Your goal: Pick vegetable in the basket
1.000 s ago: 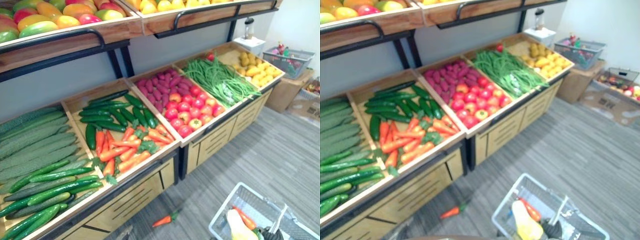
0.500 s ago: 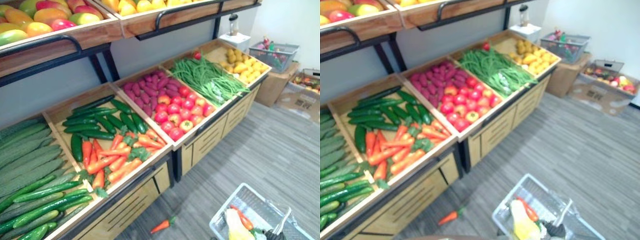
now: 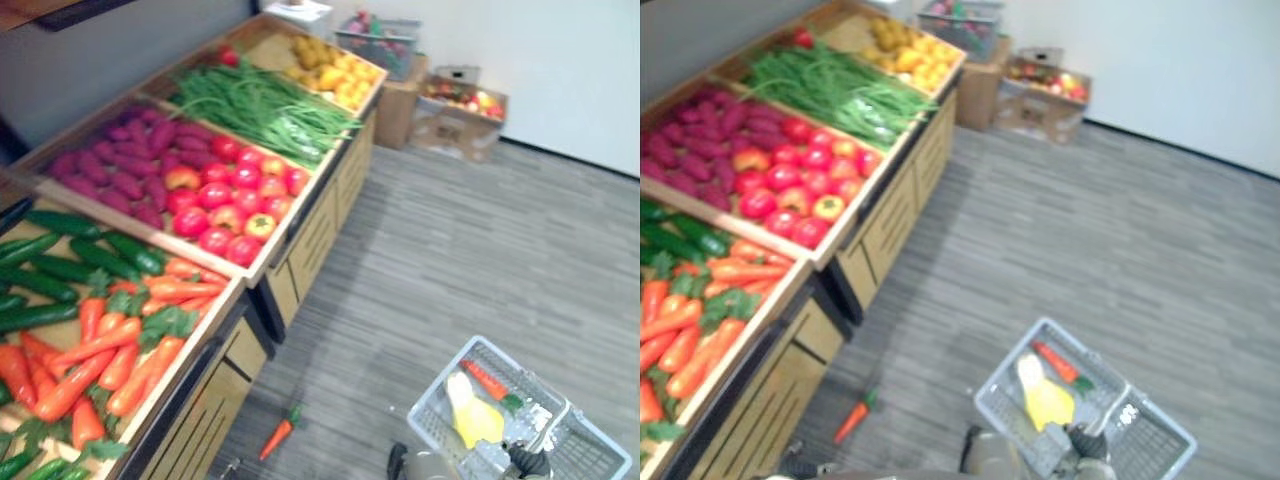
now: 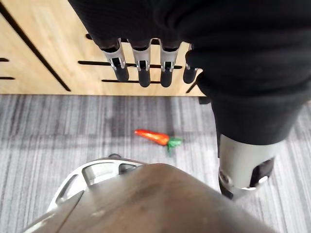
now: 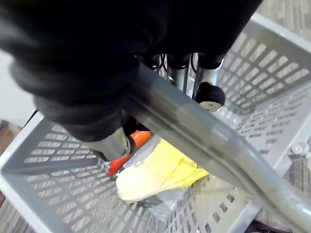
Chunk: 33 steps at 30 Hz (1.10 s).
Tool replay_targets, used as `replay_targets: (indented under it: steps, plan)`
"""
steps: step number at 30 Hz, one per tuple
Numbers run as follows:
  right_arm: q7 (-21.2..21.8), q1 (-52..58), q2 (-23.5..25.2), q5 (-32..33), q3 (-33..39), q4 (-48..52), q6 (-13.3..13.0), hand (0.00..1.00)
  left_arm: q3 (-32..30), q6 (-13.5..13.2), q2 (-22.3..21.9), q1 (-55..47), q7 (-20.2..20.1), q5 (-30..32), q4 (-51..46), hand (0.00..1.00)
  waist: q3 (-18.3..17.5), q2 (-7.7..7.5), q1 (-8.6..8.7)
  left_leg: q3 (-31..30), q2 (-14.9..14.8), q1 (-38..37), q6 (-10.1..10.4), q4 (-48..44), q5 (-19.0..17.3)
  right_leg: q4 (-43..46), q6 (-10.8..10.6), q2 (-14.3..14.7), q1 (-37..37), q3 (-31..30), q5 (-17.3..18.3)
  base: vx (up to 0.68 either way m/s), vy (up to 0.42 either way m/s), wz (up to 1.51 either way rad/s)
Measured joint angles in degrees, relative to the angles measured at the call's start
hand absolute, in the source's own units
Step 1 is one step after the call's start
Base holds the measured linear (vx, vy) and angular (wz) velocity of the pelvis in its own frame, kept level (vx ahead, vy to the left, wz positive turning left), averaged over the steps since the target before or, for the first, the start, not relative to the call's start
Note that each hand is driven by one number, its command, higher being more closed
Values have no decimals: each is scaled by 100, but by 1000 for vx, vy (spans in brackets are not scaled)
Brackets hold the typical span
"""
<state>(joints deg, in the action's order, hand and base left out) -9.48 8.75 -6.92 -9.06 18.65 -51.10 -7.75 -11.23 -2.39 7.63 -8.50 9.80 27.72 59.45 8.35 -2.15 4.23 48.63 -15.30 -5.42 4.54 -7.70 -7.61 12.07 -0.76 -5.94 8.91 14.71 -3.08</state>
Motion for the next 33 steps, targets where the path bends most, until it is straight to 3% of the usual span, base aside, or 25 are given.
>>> replay_targets:
  steps: [1, 2, 4, 5, 6, 7, 9, 14, 15, 16, 18, 21, 23, 25, 26, 33]
  plan:
    - [5, -163, -32, -3, 23, -115, 33, 100, -7, -20, -87, -34, -4, -9, 13, 0, -112, 229, -106, 109, 3, 27, 82, 346, 190, -515, -103, 98, -5, -312, -97, -141, -65, -113]
    - [10, -270, -3, -5, 81, -134, 61, 100, 14, -4, -78, 101, -5, -11, 25, 0, -48, 214, -30, 272, 4, 127, 125, 276, 283, 820, 48, -283, 266, -71, 779, -83, -81, -98]
    - [-4, -291, -1, 8, 201, -157, 159, 100, 77, -6, -36, 98, -10, -15, -6, 0, -33, 110, -14, 467, -15, 128, 148, 95, 331, 844, -218, -619, 164, 101, 941, 24, -165, -53]
    - [-4, -306, -8, 5, 184, -149, 167, 100, 73, -2, 0, 86, -9, -21, 14, 0, -50, 67, -41, 574, -58, 146, 167, 10, 341, 632, -389, -550, 134, 47, 967, -3, -278, -91]
    - [-2, -310, -73, -5, 86, -103, 146, 100, 79, 2, -19, 87, -9, -38, 89, 0, -48, 87, -103, 755, -175, 135, 237, -60, 412, 129, -407, -357, -20, 60, 960, -46, -306, -94]
    - [-1, -304, -150, -14, -4, -127, 144, 100, 88, 8, -102, 133, -8, -43, 144, 0, -18, 227, -99, 783, -343, 123, 304, -55, 485, -173, -401, -127, -117, 56, 826, -48, -297, -71]
    - [-10, -164, -130, -37, -55, -156, 189, 100, 187, -5, -115, 161, -8, -35, 154, 0, -24, 281, 31, 729, -467, 84, 319, -57, 756, -392, -313, 59, -301, 112, 768, -48, -221, -11]
    - [-2, 97, -160, 2, 63, -152, 197, 100, 174, -6, -154, 175, -2, -35, 70, 0, 12, 327, 18, 431, -915, 61, 233, -836, 1083, -746, -123, 300, -659, -99, 639, -56, -143, -19]
    - [-6, 90, -228, 1, 54, -156, 198, 100, 158, -1, -187, 161, 32, -35, 34, 0, 60, 260, -11, -505, -682, 242, 336, -938, 960, -762, -131, 212, -680, -294, 598, -77, -4, -70]
    - [-9, 9, -334, -5, 47, -162, 198, 100, 122, -3, -246, 133, 79, -39, 11, 0, 77, 284, -42, -1674, -180, 321, 391, -770, 708, -850, -168, 111, -691, -560, 538, -80, 28, -89]
    - [-25, -104, -472, -6, -17, -173, 191, 100, 72, -8, -346, 96, 141, -79, -9, 0, 115, 385, -147, -2736, 403, 324, 352, -465, 443, -1072, -247, 112, -700, -945, 447, -98, 104, -104]
    - [-26, -58, -465, 5, -56, -170, 184, 100, 49, -21, -393, 66, 167, -288, -10, 0, 100, 491, -153, -3167, 543, 274, 321, -102, 277, -1267, -346, 236, -715, -1006, 349, -80, 142, -52]
    - [-19, 2, -442, 13, 63, -169, 132, 100, 36, -52, -436, 67, 166, -289, -21, 0, 54, 563, -137, -3427, 535, 304, 235, 183, -119, -1626, -415, 294, -709, -943, 37, 27, 151, 7]
    - [-19, -76, -335, 14, 129, -231, 115, 100, -22, -75, -377, 103, 160, -297, -14, 0, 107, 460, -201, -3357, 684, 324, 185, 235, -133, -1825, -471, 184, -744, -937, -221, 18, 174, -1]
    - [-21, -76, -315, 14, 124, -234, 112, 100, -25, -73, -326, 80, 152, -296, -1, 0, 113, 413, -278, -3380, 788, 294, 160, 243, -143, -1821, -488, 84, -785, -911, -236, 1, 133, 11]
    - [-15, -392, -318, 4, 130, -380, 122, 100, 4, -78, -323, -16, 121, -539, 1, 0, 110, 356, -363, -3291, 1012, 216, -11, 211, -342, -1680, -610, -72, -723, -1097, -171, 30, 81, -8]
